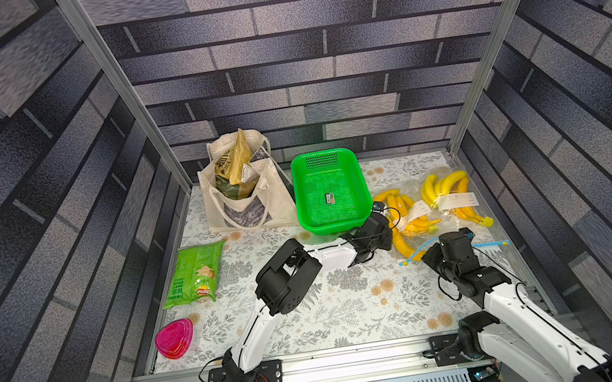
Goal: Open the zip-top bag and take out the banana
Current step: Pick up the banana from the zipper food storage bag.
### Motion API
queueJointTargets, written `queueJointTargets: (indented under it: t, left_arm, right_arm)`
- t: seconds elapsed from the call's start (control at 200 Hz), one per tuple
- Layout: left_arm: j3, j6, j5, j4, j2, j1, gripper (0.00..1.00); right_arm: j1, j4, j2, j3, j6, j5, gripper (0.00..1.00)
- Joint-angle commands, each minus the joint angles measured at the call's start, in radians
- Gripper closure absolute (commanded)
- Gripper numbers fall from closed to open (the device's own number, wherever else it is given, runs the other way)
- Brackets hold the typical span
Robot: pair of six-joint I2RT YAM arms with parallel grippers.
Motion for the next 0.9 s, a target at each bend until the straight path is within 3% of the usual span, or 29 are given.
queueJointTargets:
  t: [0.0, 0.12, 0.501, 0.897]
  left_arm:
    - [0.038, -0.004, -0.018, -0.037, 0.022, 0.010, 0.86]
    - [0.058, -0.003, -0.015, -0.045, 0.037, 0.012, 0.85]
    - [0.055, 0.007, -0.021, -0.050, 0.037, 0.001, 0.86]
    - [0.051, 0.013, -0.021, -0.050, 0.037, -0.003, 0.86]
  right_arm:
    - [0.006, -0.209, -0.053, 0.054, -0.008, 0.043, 0.93]
    - [0.006, -0.225, -0.056, 0.041, -0.027, 0.040, 0.92]
    - [0.005, -0.004, 0.063, -0.035, -0.011, -0.003, 0.85]
    - [-0.028, 0.071, 0.023, -0.061, -0.034, 0.024, 0.56]
